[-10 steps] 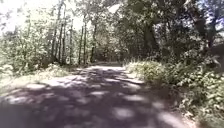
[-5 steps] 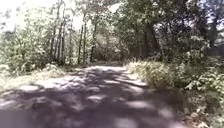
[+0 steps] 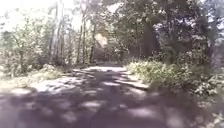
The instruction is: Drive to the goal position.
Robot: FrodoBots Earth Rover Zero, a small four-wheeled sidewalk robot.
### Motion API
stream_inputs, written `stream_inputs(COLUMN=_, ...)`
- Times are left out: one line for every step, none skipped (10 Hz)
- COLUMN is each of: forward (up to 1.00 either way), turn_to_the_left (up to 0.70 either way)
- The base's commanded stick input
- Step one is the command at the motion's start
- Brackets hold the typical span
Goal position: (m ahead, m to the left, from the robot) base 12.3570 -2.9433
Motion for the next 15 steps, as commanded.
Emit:
stream_inputs(forward=0.45, turn_to_the_left=0.0)
stream_inputs(forward=0.45, turn_to_the_left=0.0)
stream_inputs(forward=0.45, turn_to_the_left=0.0)
stream_inputs(forward=0.45, turn_to_the_left=0.0)
stream_inputs(forward=0.45, turn_to_the_left=0.0)
stream_inputs(forward=0.45, turn_to_the_left=0.0)
stream_inputs(forward=0.45, turn_to_the_left=0.0)
stream_inputs(forward=0.45, turn_to_the_left=0.0)
stream_inputs(forward=0.45, turn_to_the_left=0.0)
stream_inputs(forward=0.45, turn_to_the_left=0.0)
stream_inputs(forward=0.45, turn_to_the_left=0.0)
stream_inputs(forward=0.45, turn_to_the_left=0.0)
stream_inputs(forward=0.45, turn_to_the_left=0.0)
stream_inputs(forward=0.45, turn_to_the_left=0.0)
stream_inputs(forward=0.45, turn_to_the_left=0.0)
